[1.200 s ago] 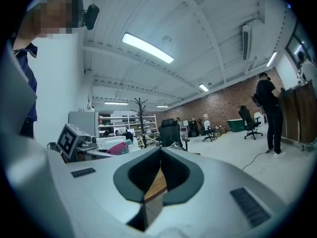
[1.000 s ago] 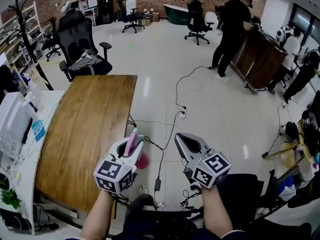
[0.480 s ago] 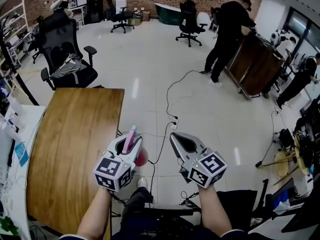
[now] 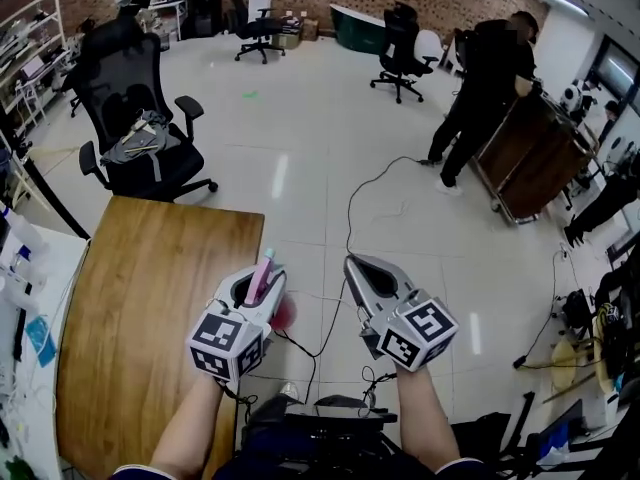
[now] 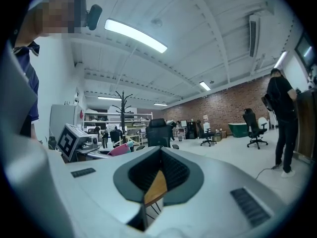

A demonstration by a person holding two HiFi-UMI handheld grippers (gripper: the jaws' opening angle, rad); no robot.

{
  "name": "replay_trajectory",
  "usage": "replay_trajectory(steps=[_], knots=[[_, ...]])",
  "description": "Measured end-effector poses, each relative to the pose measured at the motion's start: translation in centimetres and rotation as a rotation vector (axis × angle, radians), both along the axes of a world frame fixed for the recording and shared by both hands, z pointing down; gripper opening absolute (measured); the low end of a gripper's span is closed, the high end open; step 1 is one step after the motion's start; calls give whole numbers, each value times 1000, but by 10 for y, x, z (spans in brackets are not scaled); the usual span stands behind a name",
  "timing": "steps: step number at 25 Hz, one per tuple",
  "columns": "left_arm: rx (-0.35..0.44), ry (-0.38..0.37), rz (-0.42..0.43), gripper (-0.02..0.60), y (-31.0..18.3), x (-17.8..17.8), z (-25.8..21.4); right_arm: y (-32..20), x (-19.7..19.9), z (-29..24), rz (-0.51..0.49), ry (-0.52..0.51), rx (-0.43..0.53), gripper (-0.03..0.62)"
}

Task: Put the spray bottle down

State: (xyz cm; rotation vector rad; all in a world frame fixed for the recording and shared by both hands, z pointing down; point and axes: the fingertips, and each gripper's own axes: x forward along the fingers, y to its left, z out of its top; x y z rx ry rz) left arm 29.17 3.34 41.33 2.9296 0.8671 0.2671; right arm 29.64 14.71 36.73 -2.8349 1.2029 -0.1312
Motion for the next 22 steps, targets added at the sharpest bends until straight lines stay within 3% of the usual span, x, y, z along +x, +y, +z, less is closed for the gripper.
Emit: replay_trajectory(steps=[14,22], knots=[[5,12,-188,106,-51,61,-6,-54,78,-6,-192,23,22,3],[19,-3,-419,106,-68,89,2,-81,129,6,-425,23,22,3]])
